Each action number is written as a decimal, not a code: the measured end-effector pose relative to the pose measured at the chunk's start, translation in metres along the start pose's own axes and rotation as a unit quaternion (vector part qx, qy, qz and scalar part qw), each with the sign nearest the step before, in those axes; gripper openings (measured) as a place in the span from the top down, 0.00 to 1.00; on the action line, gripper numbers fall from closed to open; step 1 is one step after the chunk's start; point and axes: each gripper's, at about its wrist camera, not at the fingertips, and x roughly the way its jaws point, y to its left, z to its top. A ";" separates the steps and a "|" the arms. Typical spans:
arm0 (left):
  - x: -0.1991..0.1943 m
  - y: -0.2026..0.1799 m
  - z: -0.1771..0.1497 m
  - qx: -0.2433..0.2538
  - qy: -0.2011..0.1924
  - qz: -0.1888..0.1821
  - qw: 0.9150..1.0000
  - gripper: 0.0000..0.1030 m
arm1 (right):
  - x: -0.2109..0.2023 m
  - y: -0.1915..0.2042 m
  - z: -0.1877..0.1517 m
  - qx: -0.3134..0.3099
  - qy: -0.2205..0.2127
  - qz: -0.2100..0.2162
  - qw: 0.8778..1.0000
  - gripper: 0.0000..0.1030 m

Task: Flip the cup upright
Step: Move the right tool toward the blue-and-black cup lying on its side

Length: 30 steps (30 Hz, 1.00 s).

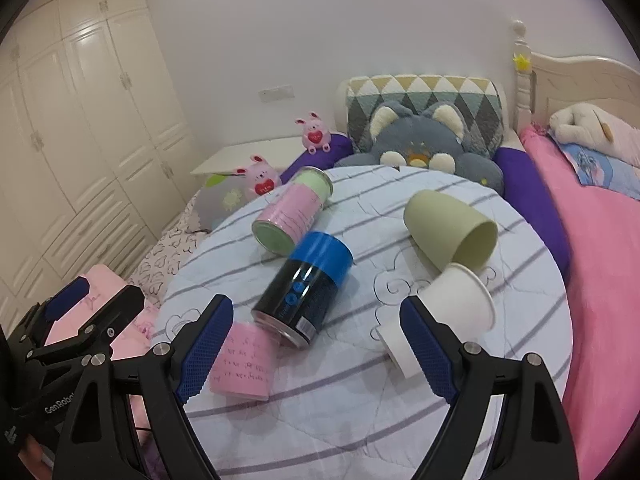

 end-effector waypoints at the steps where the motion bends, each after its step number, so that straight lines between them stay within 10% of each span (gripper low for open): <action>1: 0.000 0.000 0.000 0.000 0.001 0.001 1.000 0.00 | 0.001 -0.001 0.001 0.001 0.000 0.002 1.000 0.16; 30: -0.012 -0.021 -0.001 0.010 -0.003 -0.021 1.000 0.00 | -0.021 -0.012 0.004 0.000 -0.016 -0.004 1.000 0.16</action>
